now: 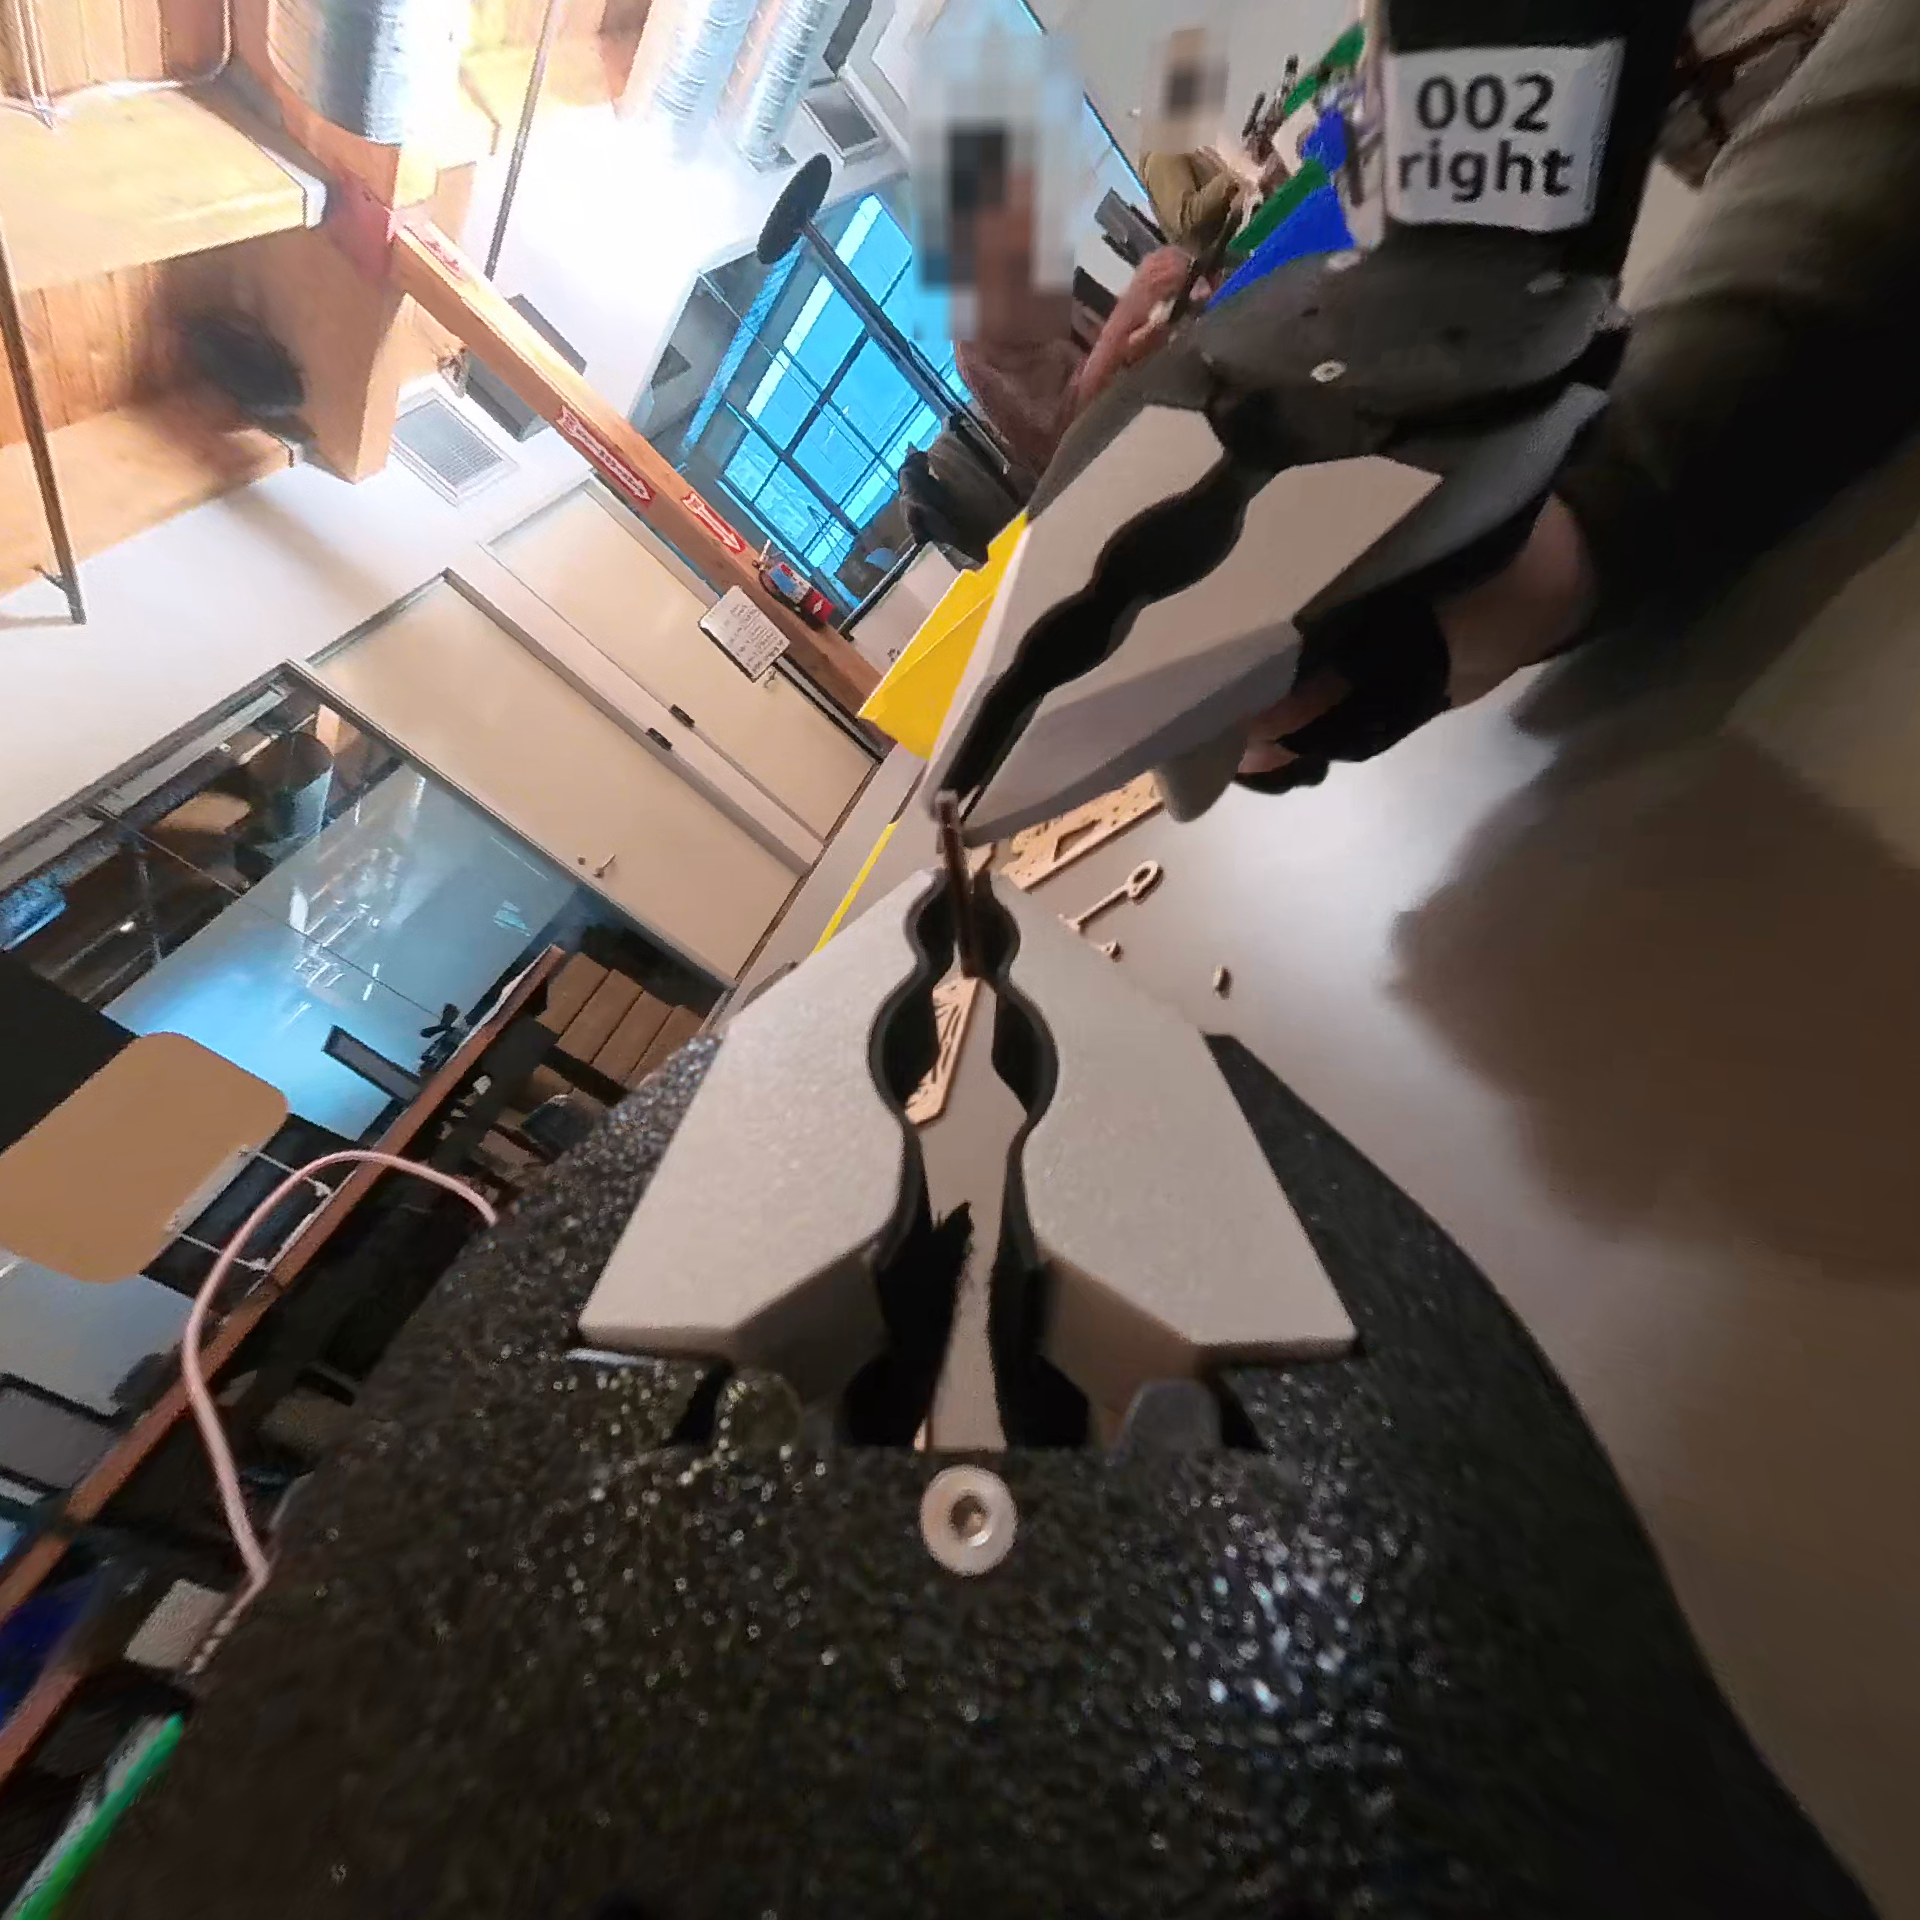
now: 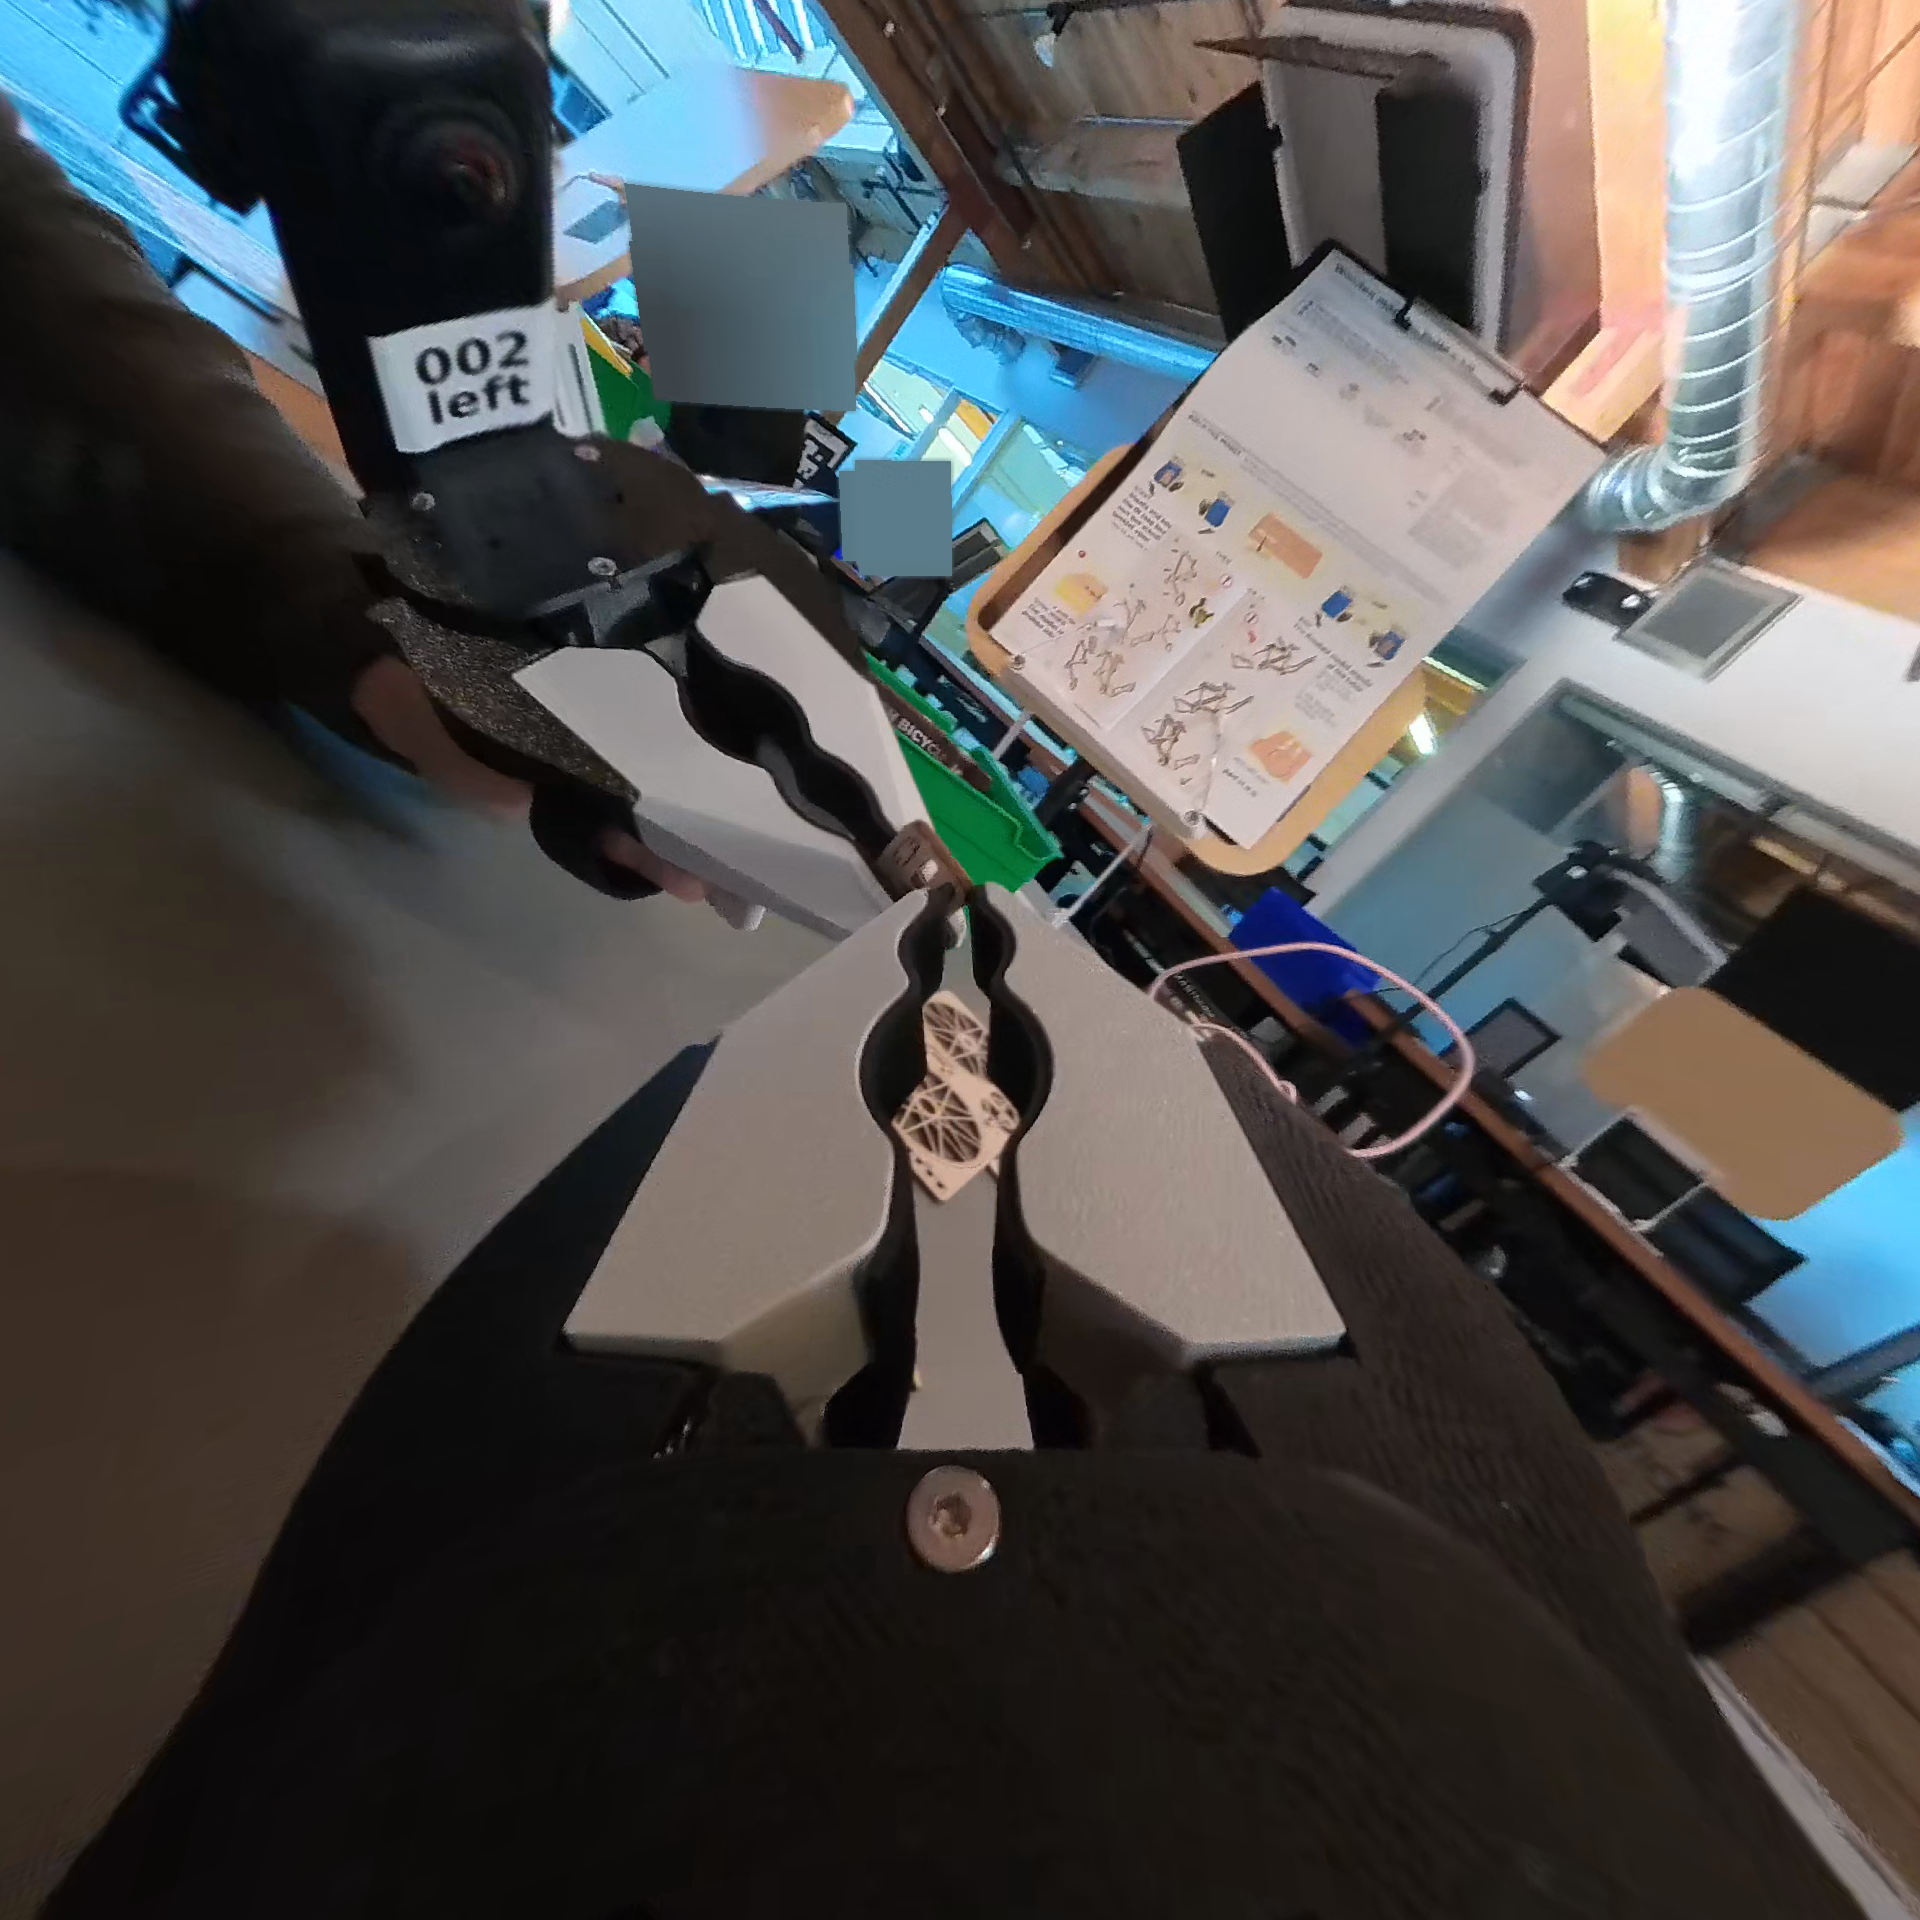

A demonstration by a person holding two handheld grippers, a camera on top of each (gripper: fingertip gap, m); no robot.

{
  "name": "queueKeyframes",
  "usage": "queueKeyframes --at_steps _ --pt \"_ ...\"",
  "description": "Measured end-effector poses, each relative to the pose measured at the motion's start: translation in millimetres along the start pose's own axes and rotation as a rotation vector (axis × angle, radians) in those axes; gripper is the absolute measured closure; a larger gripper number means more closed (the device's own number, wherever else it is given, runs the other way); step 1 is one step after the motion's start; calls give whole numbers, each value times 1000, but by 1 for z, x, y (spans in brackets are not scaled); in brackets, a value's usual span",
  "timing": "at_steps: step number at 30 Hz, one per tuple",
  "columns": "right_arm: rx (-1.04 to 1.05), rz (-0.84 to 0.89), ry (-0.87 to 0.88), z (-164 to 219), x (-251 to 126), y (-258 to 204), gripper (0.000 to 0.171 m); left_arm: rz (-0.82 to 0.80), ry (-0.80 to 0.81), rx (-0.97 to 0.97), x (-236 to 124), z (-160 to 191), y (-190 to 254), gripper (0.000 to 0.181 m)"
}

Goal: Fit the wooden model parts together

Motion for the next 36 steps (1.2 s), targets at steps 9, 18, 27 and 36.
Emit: queueKeyframes --at_steps 9,18,27,36 --pt "47 12 -16 1 2 0 170 -56 -38 120 -1 0 -2 180" --pt "56 -54 75 -5 -1 0 168 84 104 -256 -2 -3 -2 181" --pt "214 -87 78 -3 0 5 168 247 237 -742 0 1 -3 180" --pt "390 -90 45 3 3 9 169 155 149 -565 2 4 -4 180"
Point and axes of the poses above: each gripper's, where its closed fingertips meet, x out along the fingers, z out of its underside, y = z × x across the jaws, the point moved 4 cm from there along -x, back along the fingers, and after that the axes turned 3 degrees about x, right-handed, at the moved point
